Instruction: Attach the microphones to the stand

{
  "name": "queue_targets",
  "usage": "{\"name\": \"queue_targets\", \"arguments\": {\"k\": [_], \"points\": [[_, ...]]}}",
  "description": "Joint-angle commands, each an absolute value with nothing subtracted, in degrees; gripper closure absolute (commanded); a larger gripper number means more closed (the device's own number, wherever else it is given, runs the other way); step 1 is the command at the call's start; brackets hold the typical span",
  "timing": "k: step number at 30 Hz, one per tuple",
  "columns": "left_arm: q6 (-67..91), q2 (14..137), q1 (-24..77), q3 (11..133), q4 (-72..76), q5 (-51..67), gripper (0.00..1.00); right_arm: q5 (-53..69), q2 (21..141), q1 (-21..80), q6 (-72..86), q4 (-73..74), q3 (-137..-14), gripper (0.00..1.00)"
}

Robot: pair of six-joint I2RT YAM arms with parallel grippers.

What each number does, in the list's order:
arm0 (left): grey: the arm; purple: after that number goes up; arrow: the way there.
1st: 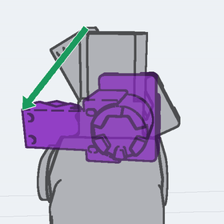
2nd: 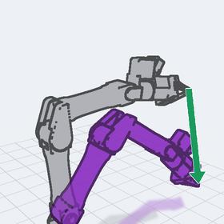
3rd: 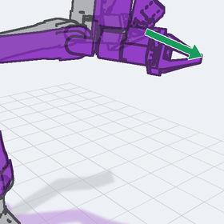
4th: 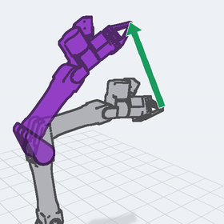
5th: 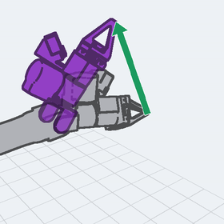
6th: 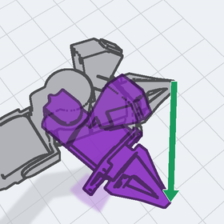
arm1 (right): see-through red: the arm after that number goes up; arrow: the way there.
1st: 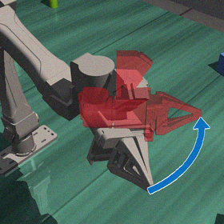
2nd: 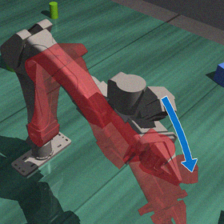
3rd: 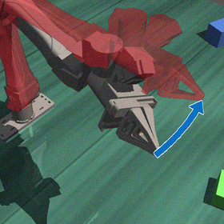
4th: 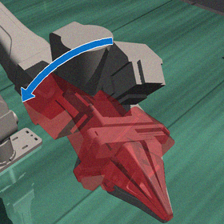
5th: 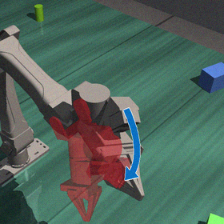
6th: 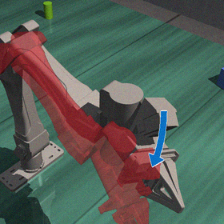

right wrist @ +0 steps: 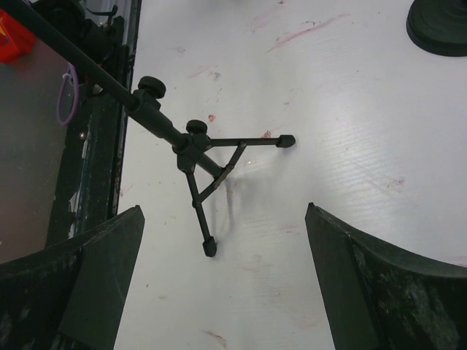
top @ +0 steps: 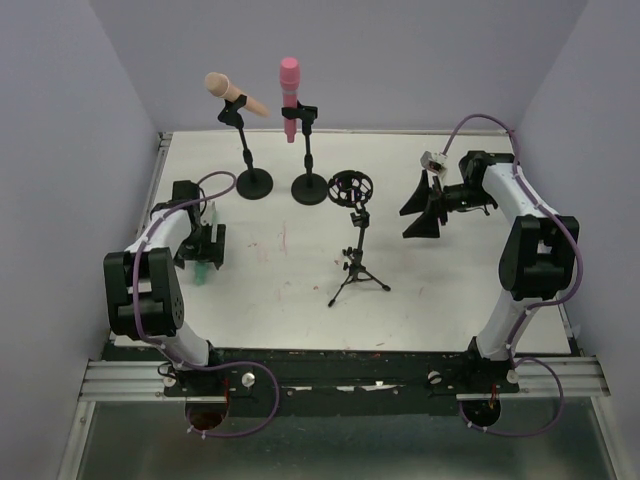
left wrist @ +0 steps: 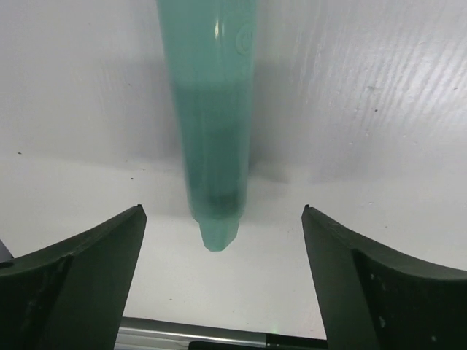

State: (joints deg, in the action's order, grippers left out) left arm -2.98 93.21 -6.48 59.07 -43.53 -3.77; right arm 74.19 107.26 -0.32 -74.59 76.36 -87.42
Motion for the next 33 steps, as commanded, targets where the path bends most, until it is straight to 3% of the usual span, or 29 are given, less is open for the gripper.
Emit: {"name": "queue_targets", "arguments": {"k": [1,7,9,10,11,28,33], "points": [[-5.1,90.4,-7.1,60.9,-38.9,0.0,0.03,76.8,105.5,-0.2,-75.3,77.9,-85.7,0.0],[-5.9,98.6,-7.8,67.0,-37.1,2.5,0.09,76.9,104.0,-0.2,-72.7,77.5,-84.6,0.0],[-5.1,101.1,-7.8,69.4,-38.0,0.8,0.17,76.5,103.4,-0.2,-71.6,77.1,-84.5,0.0],[-4.6,102.0,-7.9,70.8,-38.7,0.4,0.26,76.2,102.8,-0.2,-70.5,76.5,-84.4,0.0],[-3.9,102.8,-7.9,71.7,-39.4,-3.2,0.28,76.0,102.0,-0.2,-68.9,75.3,-84.3,0.0],[-1.1,106.2,-6.5,73.3,-48.9,-4.1,0.38,73.1,90.4,-0.2,-52.9,63.3,-81.8,0.0],[-0.8,105.2,-6.5,71.5,-50.4,-0.1,0.57,74.9,85.4,-0.2,-51.0,62.6,-82.3,0.0]]}}
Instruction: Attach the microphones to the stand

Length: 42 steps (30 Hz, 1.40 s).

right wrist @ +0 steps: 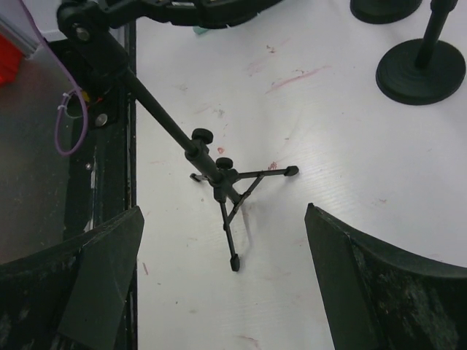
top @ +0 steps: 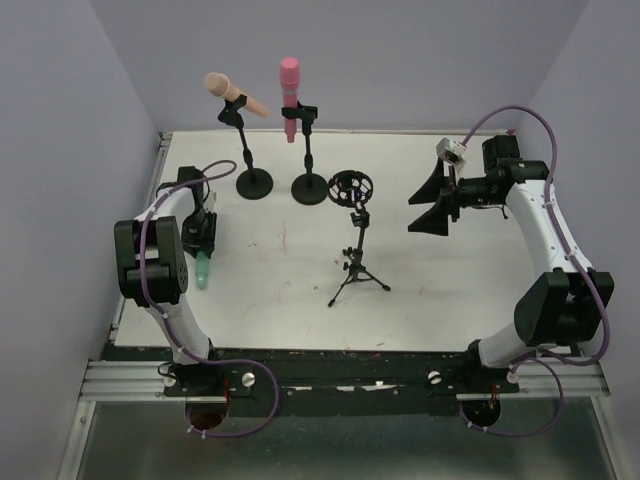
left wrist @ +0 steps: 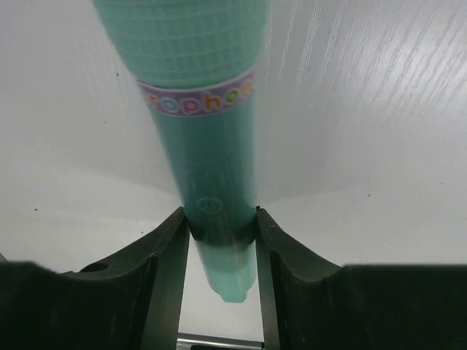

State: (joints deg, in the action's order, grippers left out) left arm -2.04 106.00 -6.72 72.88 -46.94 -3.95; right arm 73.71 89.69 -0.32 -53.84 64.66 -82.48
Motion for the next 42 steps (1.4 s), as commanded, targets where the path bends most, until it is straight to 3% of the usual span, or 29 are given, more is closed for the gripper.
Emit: {"name": "queue_targets", "arguments": {"k": [1,3,7,11,17,24,29,35,42], "points": [[-0.5,105.1,-6.5,71.4,-50.4,1.9,0.63,75.3,84.3,-0.2,-50.6,62.4,-82.1,0.0],[-0.4,104.0,-6.4,70.6,-50.1,3.2,0.74,76.4,81.7,-0.2,-49.4,61.7,-81.8,0.0],[2.7,97.5,-6.3,66.1,-46.2,4.8,0.8,77.0,76.2,-0.2,-44.1,58.2,-79.4,0.0],[5.4,90.0,-6.0,61.0,-41.4,11.8,0.81,76.6,71.4,-0.2,-34.7,50.4,-74.7,0.0],[11.5,75.0,-5.8,50.7,-34.6,20.7,0.81,70.5,66.5,-0.2,-31.2,52.6,-76.6,0.0],[17.6,44.8,-2.5,42.5,-26.1,28.9,0.82,68.5,65.0,-0.2,-18.8,46.9,-77.3,0.0],[20.4,29.7,1.6,45.3,-25.2,33.3,0.81,70.8,65.7,-0.2,-17.1,48.9,-80.5,0.0],[29.8,28.5,4.7,52.8,-18.4,38.9,0.8,72.1,66.6,-0.1,-21.3,56.2,-87.7,0.0],[34.7,42.2,19.0,67.2,-7.2,35.1,0.8,75.0,70.3,1.7,-20.9,59.0,-95.2,0.0]]}}
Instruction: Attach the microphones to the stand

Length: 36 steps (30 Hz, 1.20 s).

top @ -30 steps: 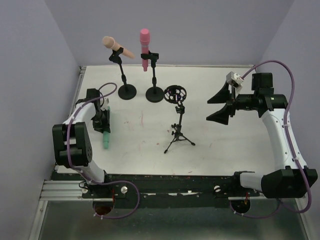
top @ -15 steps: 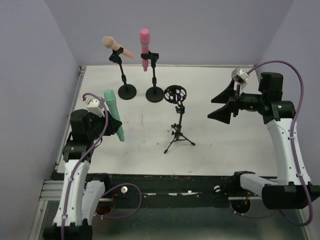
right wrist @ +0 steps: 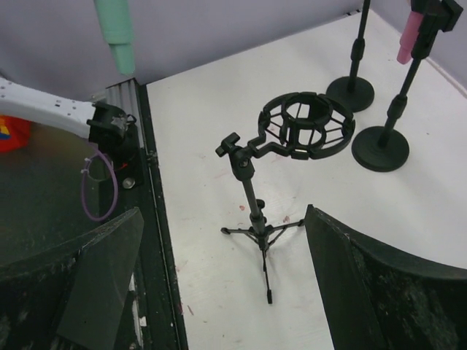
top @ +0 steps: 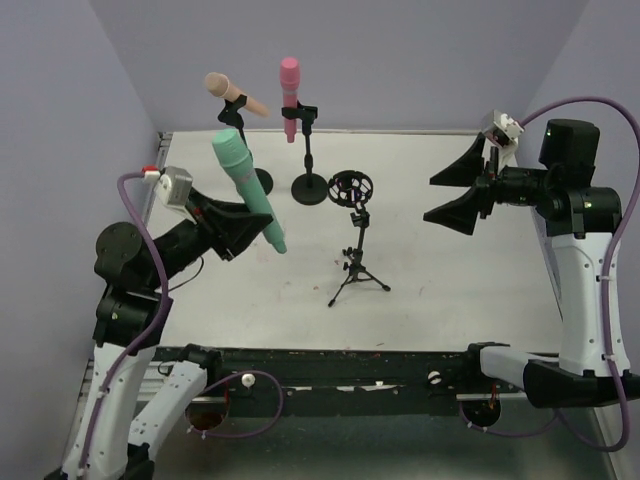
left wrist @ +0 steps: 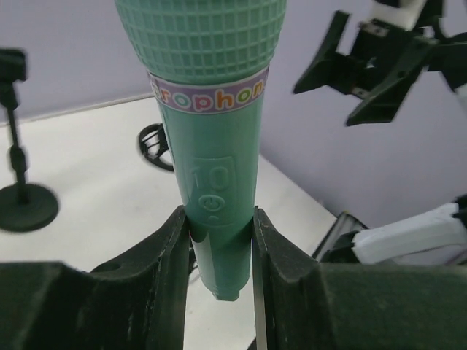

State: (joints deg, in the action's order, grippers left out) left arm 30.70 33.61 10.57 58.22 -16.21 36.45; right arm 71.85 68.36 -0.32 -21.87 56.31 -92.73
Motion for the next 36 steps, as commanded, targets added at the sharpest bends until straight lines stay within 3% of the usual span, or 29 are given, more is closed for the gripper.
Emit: {"name": "queue_targets", "arguments": {"k": [1,5,10,16,24,30,36], "points": [[33.6,45.4,23.4,70.7,-7.3,32.6,0.8,75.1,70.7,2.4,-20.0,57.7,-95.3,0.0],[28.0,58.8,35.8,85.0,-9.4,24.5,0.8,75.2,71.1,4.1,-15.1,51.4,-95.1,0.0],[24.8,72.4,44.0,99.1,-9.8,17.9,0.8,79.4,70.7,4.4,-4.8,41.2,-94.5,0.0],[24.7,81.5,48.2,104.8,-7.5,17.1,0.8,79.6,67.9,4.3,16.7,19.4,-88.7,0.0],[26.5,87.9,50.7,108.5,-4.8,19.1,0.8,77.9,69.1,4.3,24.2,13.9,-87.1,0.01],[27.9,90.2,51.1,109.1,-3.1,20.5,0.8,77.5,69.1,4.4,25.0,12.6,-85.4,0.23],[28.1,89.2,51.2,106.4,-2.3,20.3,0.77,78.7,69.8,4.3,25.6,11.3,-86.0,0.66]]}}
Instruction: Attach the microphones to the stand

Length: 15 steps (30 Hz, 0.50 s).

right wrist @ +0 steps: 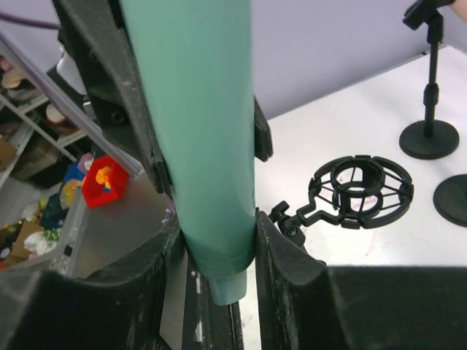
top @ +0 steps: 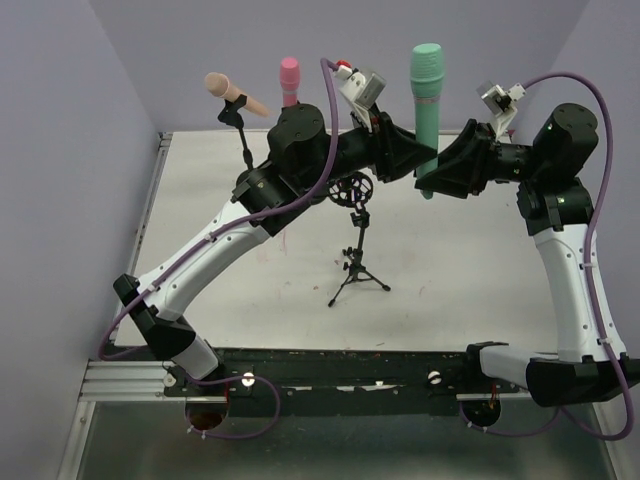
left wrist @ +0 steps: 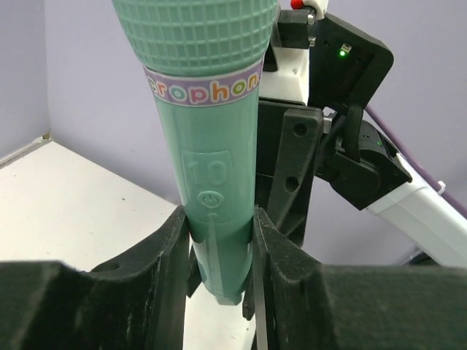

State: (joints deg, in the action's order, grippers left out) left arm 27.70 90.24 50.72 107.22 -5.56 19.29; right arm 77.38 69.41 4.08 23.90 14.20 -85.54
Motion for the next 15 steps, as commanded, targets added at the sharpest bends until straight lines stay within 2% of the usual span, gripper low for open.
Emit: {"name": "queue_targets", "arguments": {"k": [1,2,3,6,7,11,15], "points": [[28.0,89.0,51.2,106.1,-2.3,20.3,0.74,79.2,69.9,4.3,25.7,10.6,-85.8,0.71],[28.0,88.6,51.2,105.7,-2.0,20.7,0.69,79.6,69.8,4.3,25.8,10.1,-85.3,0.75],[28.0,88.3,51.2,105.4,-2.0,20.6,0.58,79.8,69.6,4.3,25.8,9.6,-84.8,0.77],[28.1,86.5,50.8,103.6,-0.8,19.6,0.11,80.9,68.6,4.3,25.7,8.7,-82.9,0.81],[28.3,85.5,50.5,102.1,1.2,20.1,0.02,81.1,68.1,4.3,25.4,8.7,-82.3,0.82],[33.4,80.8,47.1,93.6,12.1,23.8,0.01,82.7,66.3,4.4,24.0,8.7,-80.8,0.83],[39.1,81.1,43.5,93.9,15.4,30.4,0.02,84.5,65.7,4.3,23.0,8.9,-80.1,0.83]]}}
